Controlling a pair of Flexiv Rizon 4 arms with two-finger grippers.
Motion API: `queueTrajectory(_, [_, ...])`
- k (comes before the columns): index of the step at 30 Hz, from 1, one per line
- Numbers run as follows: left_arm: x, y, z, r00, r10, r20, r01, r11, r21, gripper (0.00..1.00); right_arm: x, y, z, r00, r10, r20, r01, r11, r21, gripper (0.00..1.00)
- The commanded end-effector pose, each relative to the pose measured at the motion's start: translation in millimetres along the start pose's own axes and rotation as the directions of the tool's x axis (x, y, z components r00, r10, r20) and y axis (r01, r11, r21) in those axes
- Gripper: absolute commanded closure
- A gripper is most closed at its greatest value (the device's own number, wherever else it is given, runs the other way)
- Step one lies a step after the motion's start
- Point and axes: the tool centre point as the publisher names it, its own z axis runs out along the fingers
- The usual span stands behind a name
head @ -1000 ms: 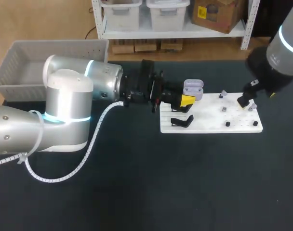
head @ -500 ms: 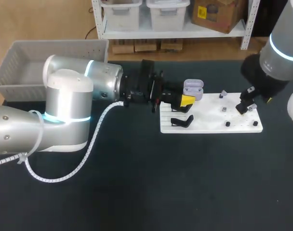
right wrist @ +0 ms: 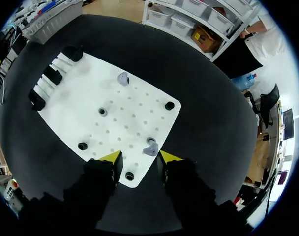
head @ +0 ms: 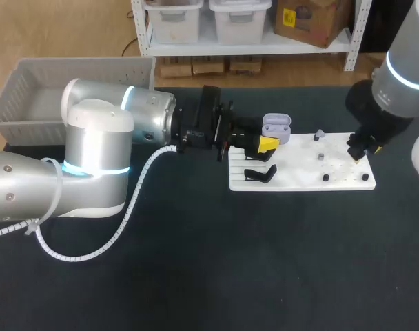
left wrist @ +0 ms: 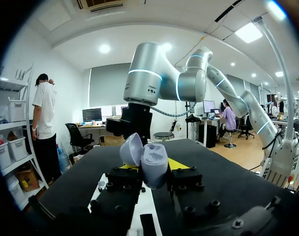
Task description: Pick up each earbud case from the left stands, insert the matching earbuds, close the lid, and place the case in the box.
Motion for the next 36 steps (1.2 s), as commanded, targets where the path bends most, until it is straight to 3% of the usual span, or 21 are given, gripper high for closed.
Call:
queueTrajectory(1, [0.3,-1.3,0.1,1.0,0.002,0.001,-0.002,1.0,-0.005,1.0,-3.2,-1.1,4.3,1.0,0.002,-0.002,-0.002,1.0,0.011,0.54])
queueTrajectory(9, [0.3,-1.3,0.1,1.0,0.002,0.001,-0.002,1.0,-0.005,1.0,-3.6,-8.3,9.7,1.0,0.019,-0.009,-0.019,0.999,0.048,0.61])
queueTrajectory(23, [0.3,-1.3,0.1,1.0,0.002,0.001,-0.002,1.0,-0.005,1.0,-4.8,-17.1,17.0,0.999,0.037,-0.016,-0.036,0.997,0.068,0.63])
queueTrajectory(36, [0.3,-1.3,0.1,1.0,0.002,0.001,-0.002,1.0,-0.005,1.0,-5.9,-17.4,20.2,0.999,0.04,-0.024,-0.038,0.996,0.076,0.74])
